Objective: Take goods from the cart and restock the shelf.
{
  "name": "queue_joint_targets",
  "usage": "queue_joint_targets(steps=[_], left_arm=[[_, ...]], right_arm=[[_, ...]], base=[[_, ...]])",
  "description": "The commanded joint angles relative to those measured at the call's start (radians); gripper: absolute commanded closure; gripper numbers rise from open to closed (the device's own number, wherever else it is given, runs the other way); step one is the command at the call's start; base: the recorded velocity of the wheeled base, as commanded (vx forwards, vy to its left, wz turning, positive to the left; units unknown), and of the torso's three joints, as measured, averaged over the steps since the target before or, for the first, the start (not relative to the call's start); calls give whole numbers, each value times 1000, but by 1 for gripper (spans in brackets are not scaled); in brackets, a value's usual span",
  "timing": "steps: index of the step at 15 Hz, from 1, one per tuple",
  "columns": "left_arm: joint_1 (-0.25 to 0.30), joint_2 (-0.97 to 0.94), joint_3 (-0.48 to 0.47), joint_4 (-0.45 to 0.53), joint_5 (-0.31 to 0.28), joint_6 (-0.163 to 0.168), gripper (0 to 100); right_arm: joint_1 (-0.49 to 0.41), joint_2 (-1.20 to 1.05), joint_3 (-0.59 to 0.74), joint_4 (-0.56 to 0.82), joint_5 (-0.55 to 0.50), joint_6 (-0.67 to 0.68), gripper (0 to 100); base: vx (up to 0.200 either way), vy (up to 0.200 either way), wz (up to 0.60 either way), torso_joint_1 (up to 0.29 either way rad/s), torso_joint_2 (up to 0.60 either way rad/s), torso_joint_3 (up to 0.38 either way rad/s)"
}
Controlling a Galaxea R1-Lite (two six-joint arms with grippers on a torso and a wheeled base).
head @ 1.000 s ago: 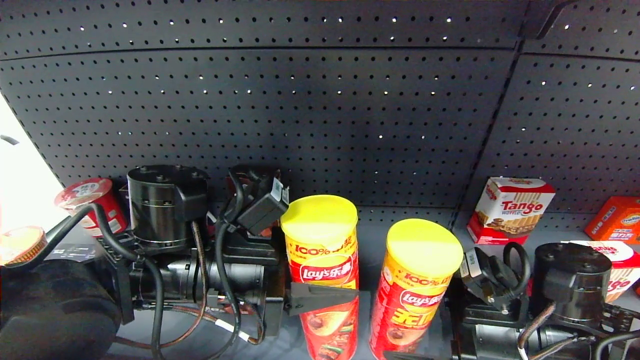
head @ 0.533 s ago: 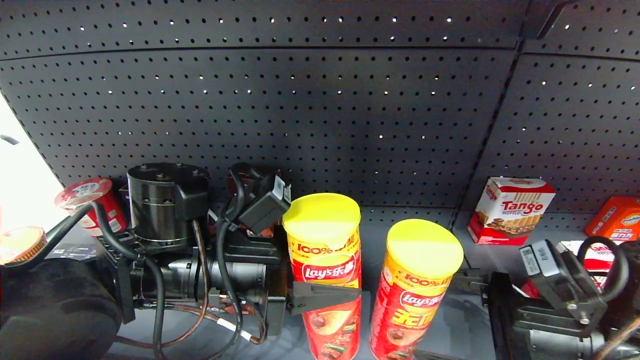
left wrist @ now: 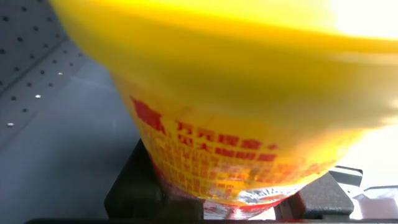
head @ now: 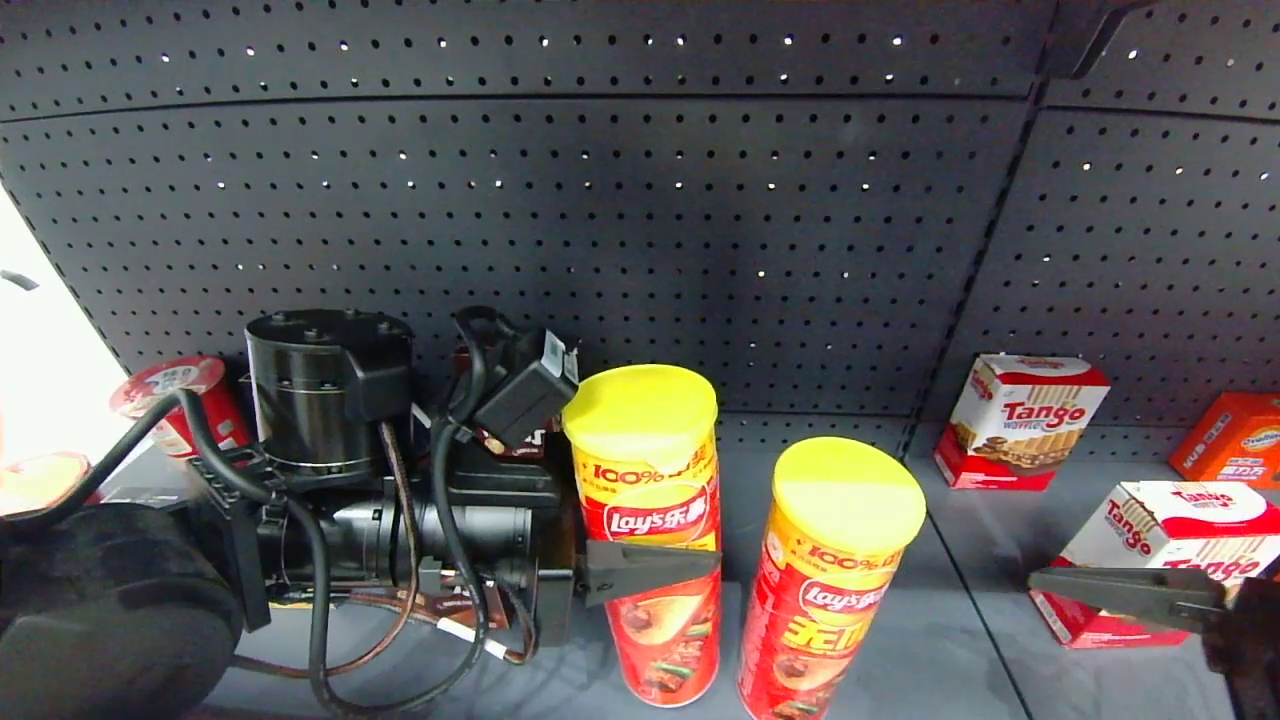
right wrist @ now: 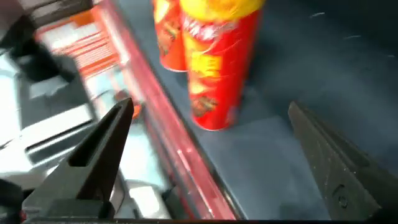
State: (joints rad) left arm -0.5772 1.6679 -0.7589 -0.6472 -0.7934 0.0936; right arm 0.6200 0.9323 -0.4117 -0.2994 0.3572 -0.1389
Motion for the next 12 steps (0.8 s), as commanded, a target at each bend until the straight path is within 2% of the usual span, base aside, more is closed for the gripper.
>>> queue_joint_targets(steps=[1, 2, 4, 7, 10, 12], left_arm=[[8, 18, -25, 1, 20, 1, 100], [14, 44, -66, 1, 71, 1, 100], [16, 87, -137, 3, 112, 5, 100], [17, 147, -246, 17, 117, 1, 100], [20, 150, -281, 116, 118, 6, 100], [45, 193, -353, 132, 115, 37, 100]], right_arm=[[1, -147, -30, 40, -27, 5, 0], [0, -164, -29, 40, -34, 32, 0], [-6, -170, -29, 39, -49, 59, 0], [-6, -176, -33, 39, -57, 91, 0], [-6, -176, -38, 40, -58, 101, 0], [-6, -168, -52, 40, -60, 102, 0]], base=[[0, 0, 0, 0, 0, 0], [0, 0, 0, 0, 0, 0], [0, 0, 0, 0, 0, 0], [0, 0, 0, 0, 0, 0], [0, 0, 0, 0, 0, 0], [0, 0, 0, 0, 0, 0]])
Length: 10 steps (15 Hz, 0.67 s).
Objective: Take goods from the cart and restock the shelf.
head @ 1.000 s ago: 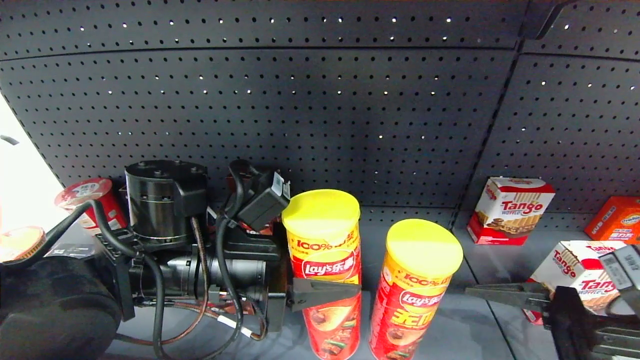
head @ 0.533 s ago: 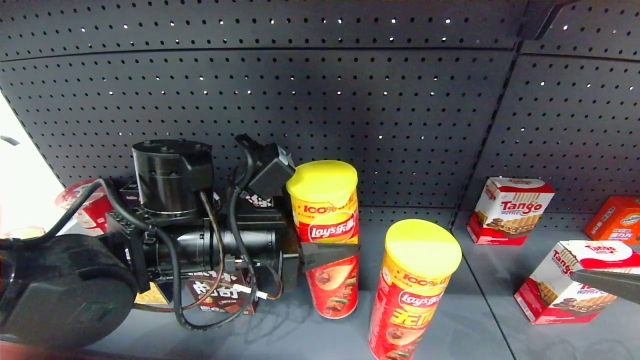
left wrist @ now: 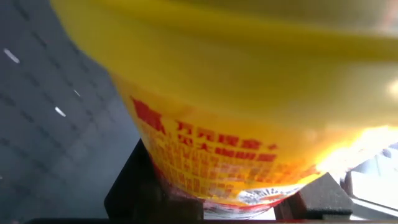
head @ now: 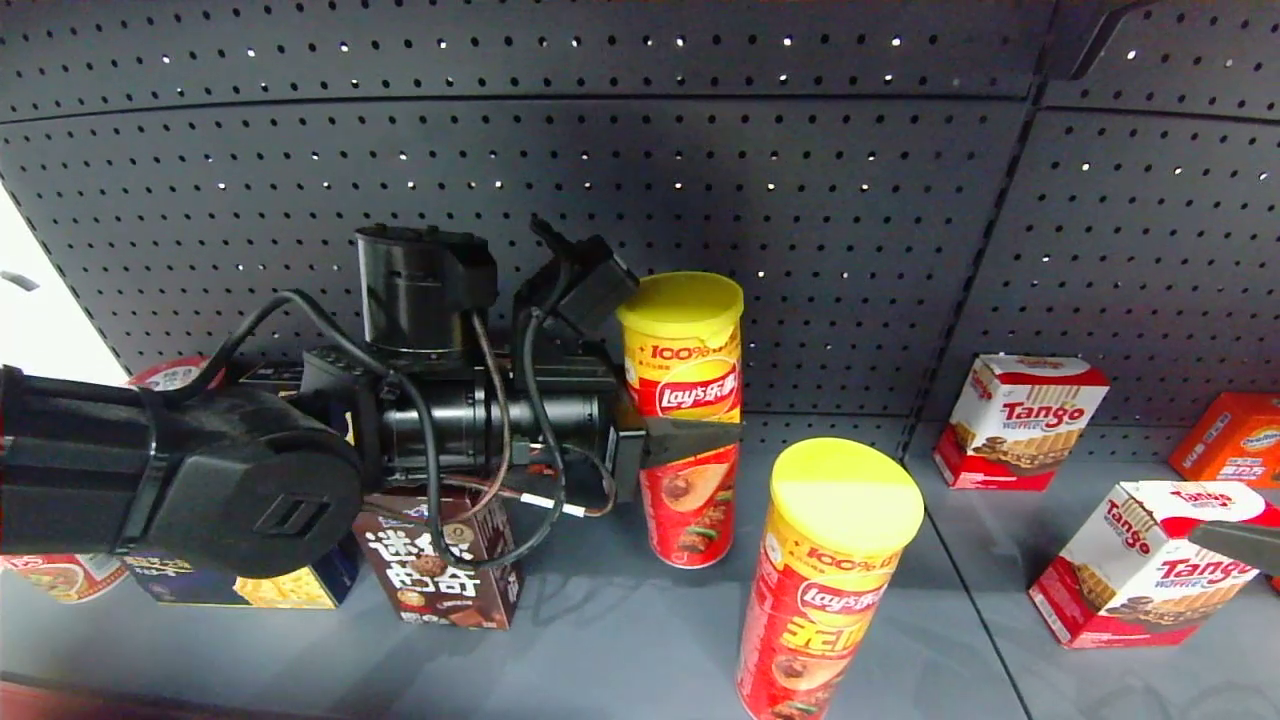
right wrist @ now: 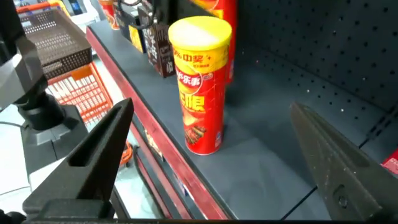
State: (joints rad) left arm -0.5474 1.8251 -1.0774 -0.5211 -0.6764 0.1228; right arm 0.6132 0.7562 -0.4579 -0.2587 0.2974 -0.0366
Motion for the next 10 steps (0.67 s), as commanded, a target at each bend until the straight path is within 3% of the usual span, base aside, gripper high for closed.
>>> queue_joint_targets(steps=[1, 2, 4, 7, 10], left_arm=[[20, 40, -44, 18, -5, 14, 100], [20, 39, -53, 84, -9, 15, 100], [21, 54, -93, 142, -11, 69, 100], [18, 117, -162, 138, -38, 75, 100], [21, 146, -251, 197, -40, 75, 100]], right_arm=[[0, 9, -8, -1, 0, 0, 0], [0, 11, -13, -1, 0, 0, 0], [3, 3, -12, -1, 3, -2, 0], [10, 3, -5, -5, 9, -2, 0], [10, 0, -1, -7, 8, -2, 0]], base=[[0, 0, 0, 0, 0, 0], [0, 0, 0, 0, 0, 0], [0, 0, 0, 0, 0, 0], [0, 0, 0, 0, 0, 0], [0, 0, 0, 0, 0, 0]])
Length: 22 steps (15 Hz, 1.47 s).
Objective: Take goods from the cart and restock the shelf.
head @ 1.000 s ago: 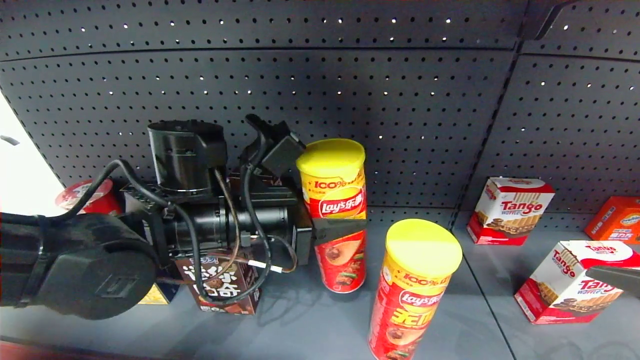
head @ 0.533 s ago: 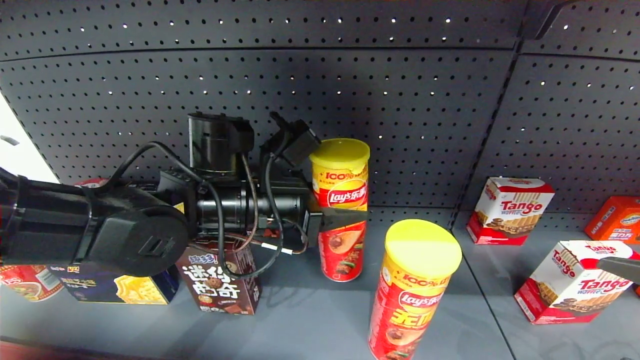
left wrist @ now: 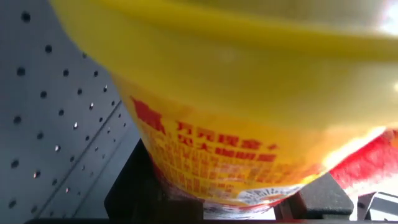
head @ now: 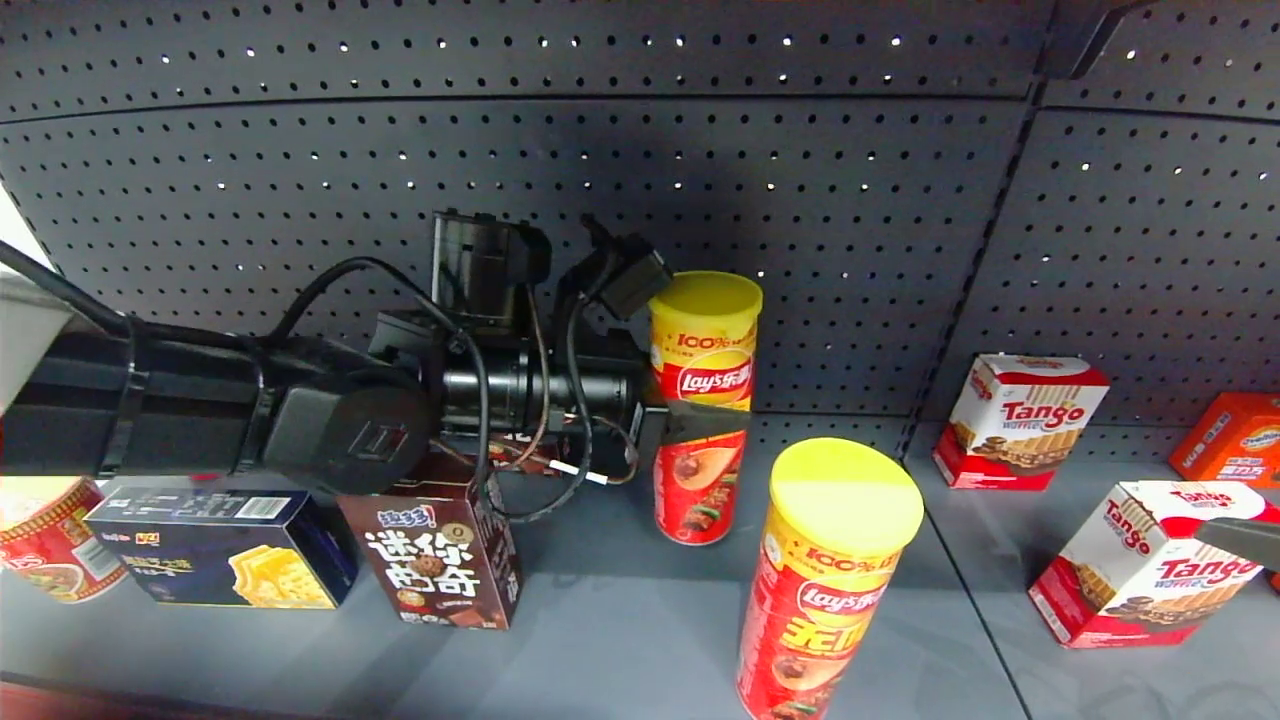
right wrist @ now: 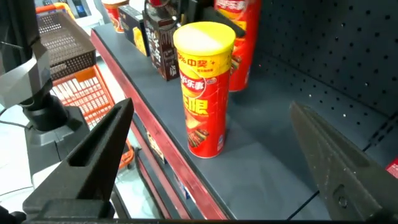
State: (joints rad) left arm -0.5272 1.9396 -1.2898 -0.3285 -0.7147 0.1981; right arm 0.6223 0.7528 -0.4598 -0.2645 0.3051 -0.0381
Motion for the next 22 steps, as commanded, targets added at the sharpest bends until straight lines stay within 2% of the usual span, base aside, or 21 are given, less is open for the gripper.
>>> queue_joint_targets(steps=[1, 3, 4, 5, 6, 14, 22], left_arm=[[1, 32, -60, 42, -2, 0, 100], [1, 68, -120, 68, 0, 7, 100], [3, 81, -131, 68, -2, 23, 100], [4, 117, -166, 71, -2, 64, 100], [6, 134, -180, 71, -2, 76, 100], [1, 259, -306, 71, -9, 83, 100], [0, 300, -327, 65, -17, 83, 100]], right_arm=[[0, 2, 1, -1, 0, 0, 0], [0, -4, 3, -1, 0, 0, 0], [0, -6, 3, -1, 0, 0, 0], [0, -7, 9, -1, 0, 0, 0], [0, -10, 12, -1, 0, 0, 0], [0, -21, 18, 1, 0, 0, 0], [0, -26, 20, 1, -1, 0, 0]], base=[[0, 0, 0, 0, 0, 0], [0, 0, 0, 0, 0, 0], [0, 0, 0, 0, 0, 0], [0, 0, 0, 0, 0, 0], [0, 0, 0, 0, 0, 0], [0, 0, 0, 0, 0, 0], [0, 0, 0, 0, 0, 0]])
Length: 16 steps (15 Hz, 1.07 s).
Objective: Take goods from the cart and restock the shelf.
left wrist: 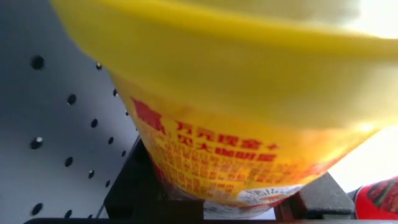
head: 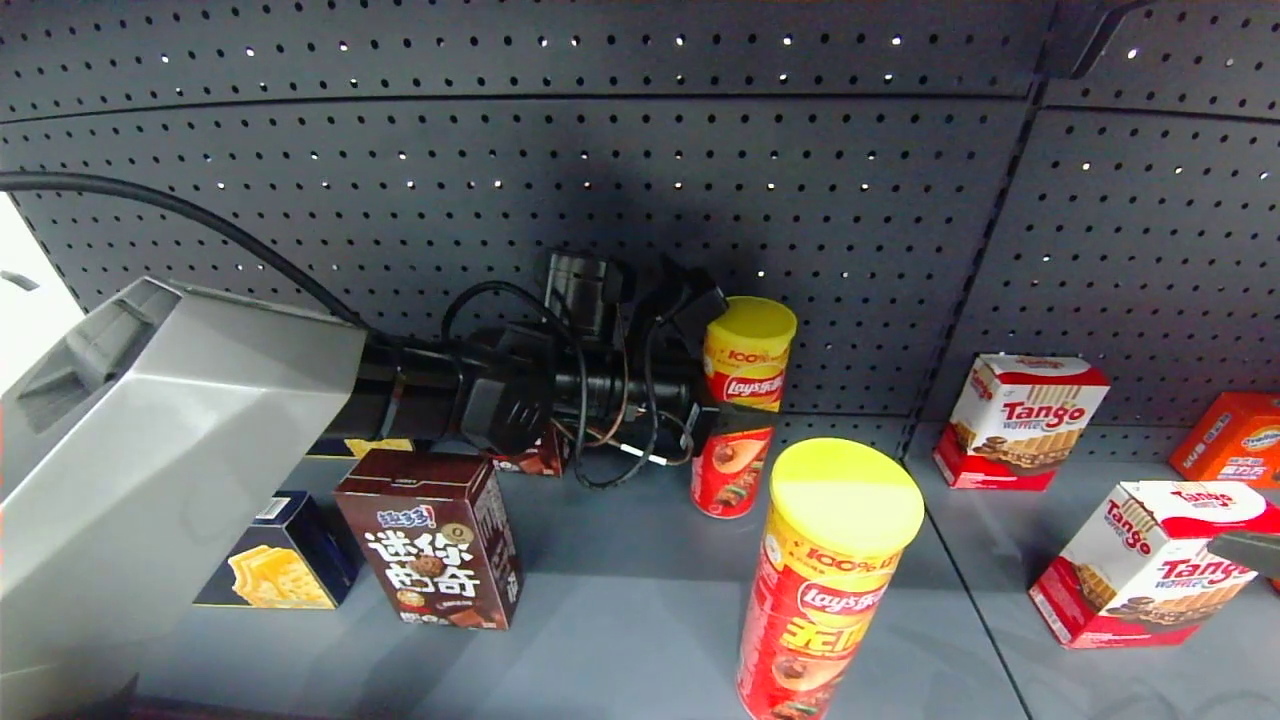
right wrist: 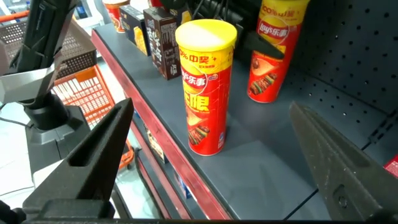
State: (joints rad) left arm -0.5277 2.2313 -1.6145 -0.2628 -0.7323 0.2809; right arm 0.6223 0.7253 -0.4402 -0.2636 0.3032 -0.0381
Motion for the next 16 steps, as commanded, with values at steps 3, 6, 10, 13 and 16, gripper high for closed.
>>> queue_joint_targets(steps=[3, 6, 10, 13, 16], left_arm=[[2, 14, -2, -4, -15, 0, 0], [2, 14, 1, -6, -15, 0, 0], [2, 2, 8, -1, -15, 1, 0], [18, -59, 48, -4, -15, 1, 0], [38, -162, 160, -6, -12, 1, 0]], right_arm=[[0, 0, 12, 0, 1, 0, 0], [0, -1, 14, 0, 1, 0, 0], [0, -6, 20, 1, -1, -2, 0], [-4, 17, -2, 4, -4, -2, 0], [-3, 55, -11, 0, -6, -3, 0]], base=[[0, 0, 0, 0, 0, 0], [0, 0, 0, 0, 0, 0], [0, 0, 0, 0, 0, 0], [0, 0, 0, 0, 0, 0], [0, 0, 0, 0, 0, 0]])
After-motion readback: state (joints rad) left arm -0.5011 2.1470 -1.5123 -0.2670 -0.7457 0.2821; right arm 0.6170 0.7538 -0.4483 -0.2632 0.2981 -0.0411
